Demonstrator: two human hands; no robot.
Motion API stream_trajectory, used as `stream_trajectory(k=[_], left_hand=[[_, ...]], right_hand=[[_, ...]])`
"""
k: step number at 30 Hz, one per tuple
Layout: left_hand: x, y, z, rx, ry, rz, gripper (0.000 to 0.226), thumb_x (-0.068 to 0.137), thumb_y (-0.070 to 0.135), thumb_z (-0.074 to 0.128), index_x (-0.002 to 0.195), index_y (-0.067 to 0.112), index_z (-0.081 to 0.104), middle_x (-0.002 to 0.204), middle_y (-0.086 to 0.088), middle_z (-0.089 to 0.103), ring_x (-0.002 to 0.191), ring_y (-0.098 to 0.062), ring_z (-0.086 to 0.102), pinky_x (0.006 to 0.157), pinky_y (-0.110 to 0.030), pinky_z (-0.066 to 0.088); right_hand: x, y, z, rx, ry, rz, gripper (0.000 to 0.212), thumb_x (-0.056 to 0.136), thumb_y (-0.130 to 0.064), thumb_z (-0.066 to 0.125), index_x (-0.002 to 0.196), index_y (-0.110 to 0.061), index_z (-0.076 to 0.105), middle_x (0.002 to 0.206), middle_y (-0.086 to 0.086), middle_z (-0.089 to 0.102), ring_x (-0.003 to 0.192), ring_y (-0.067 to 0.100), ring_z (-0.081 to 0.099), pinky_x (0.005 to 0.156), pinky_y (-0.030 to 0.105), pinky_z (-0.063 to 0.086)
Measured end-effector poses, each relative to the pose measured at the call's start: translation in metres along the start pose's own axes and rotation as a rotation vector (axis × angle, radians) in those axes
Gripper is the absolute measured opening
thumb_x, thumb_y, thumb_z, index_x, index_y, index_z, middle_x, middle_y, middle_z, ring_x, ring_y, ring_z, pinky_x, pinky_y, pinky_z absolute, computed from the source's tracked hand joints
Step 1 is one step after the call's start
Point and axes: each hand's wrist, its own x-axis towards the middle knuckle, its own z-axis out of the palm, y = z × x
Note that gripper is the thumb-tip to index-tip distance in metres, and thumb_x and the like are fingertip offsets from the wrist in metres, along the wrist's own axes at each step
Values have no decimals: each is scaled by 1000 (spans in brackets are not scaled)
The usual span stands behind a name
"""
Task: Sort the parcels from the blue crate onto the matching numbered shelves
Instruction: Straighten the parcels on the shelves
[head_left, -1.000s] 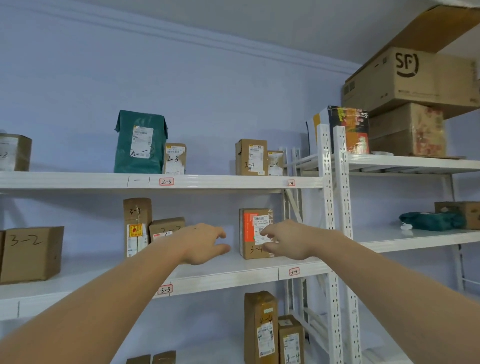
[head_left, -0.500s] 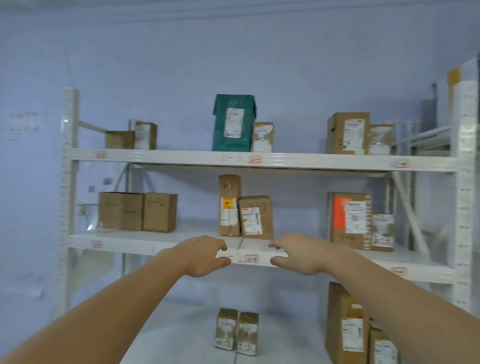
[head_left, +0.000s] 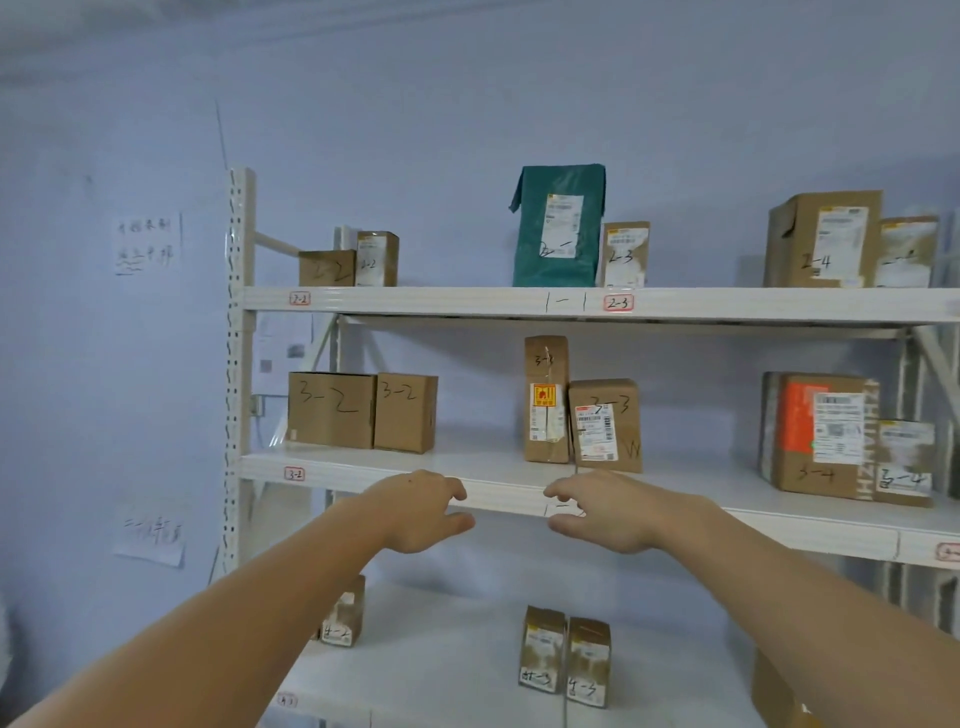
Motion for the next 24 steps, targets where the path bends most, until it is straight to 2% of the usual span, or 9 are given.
stream_trajectory(k=[8,17,24], left_hand=[[36,10,12,-21,11,121,57,103,59,45,152,30,44,156,4,48,139,-19,48,116,-39,39],[60,124,19,-13,9,331,57,104,58,42,154,31,43,158,3,47,139,-20,48,114,-38,40],[70,221,20,-55,14,408,57,103,60,43,152,30,44,156,3,49,137,-20,49,113,-40,41]], right_hand=[[-23,16,8,9,11,130,58,102,-53,47,151,-23,47,149,3,55,132,23,52,109,39,43],[-125,93,2,-7,0,356,57,104,-53,44,153,-24,45,155,0,49,140,21,46,116,38,37],[-212,161,-3,-24,-21,477,59,104,-53,44,153,-22,45,156,1,49,139,22,47,113,38,38]])
